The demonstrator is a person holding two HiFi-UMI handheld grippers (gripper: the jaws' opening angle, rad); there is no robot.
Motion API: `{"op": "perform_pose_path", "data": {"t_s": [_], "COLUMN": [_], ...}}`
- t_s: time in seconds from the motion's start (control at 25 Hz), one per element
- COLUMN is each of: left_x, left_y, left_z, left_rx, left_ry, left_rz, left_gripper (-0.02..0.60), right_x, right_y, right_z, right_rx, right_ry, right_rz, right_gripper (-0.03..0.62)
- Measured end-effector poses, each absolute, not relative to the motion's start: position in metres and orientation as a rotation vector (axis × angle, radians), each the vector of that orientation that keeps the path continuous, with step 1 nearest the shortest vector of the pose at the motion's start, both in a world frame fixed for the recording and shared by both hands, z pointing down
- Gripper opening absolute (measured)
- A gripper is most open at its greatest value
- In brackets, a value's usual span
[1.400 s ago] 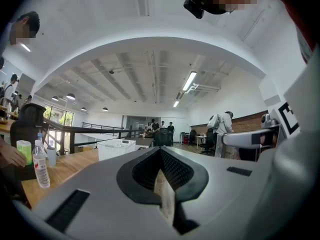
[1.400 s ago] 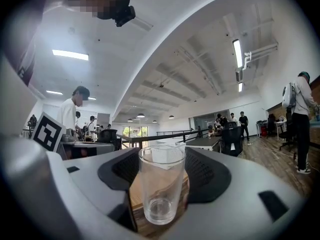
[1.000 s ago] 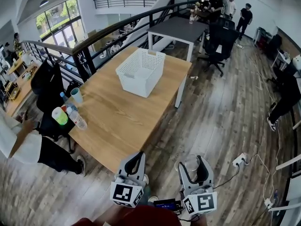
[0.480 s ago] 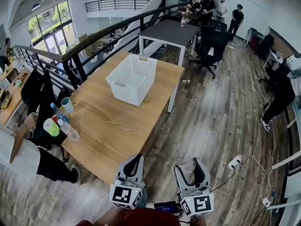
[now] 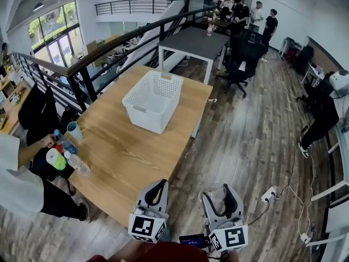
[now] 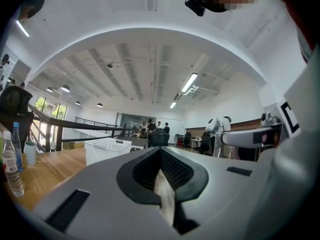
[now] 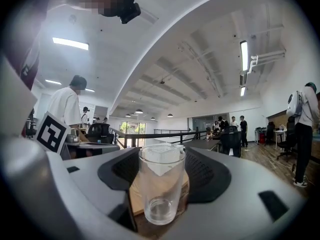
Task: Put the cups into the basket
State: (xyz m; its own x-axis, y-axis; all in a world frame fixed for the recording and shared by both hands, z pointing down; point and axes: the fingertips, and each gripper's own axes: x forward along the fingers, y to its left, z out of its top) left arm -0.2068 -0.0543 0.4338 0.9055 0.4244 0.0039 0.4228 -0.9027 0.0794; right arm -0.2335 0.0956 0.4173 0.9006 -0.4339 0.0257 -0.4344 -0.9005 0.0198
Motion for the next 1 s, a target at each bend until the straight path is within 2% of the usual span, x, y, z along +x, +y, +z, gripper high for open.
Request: {"op": "perform_pose_path", "data": {"t_s": [0.6,1.0], "left_x": [-0.139,-0.124], "left_y": [-0.1,-0.104], "left_z": [0.426,0.432], "left_rx": [2.97,2.962], "left_ry": [0.667,0.639], "left_rz": [0.013,0.026], "left_gripper": [0.006,0.006], "right_x": [-0.166,-0.146], "right_y": [0.047,0.043], "right_z": [0.404,0.405], "right_rx": [3.014,3.013], "right_ry": [-0.696,-0.702], "right_rz": [0.022,0.023], "right_gripper": [0.276,0.276]}}
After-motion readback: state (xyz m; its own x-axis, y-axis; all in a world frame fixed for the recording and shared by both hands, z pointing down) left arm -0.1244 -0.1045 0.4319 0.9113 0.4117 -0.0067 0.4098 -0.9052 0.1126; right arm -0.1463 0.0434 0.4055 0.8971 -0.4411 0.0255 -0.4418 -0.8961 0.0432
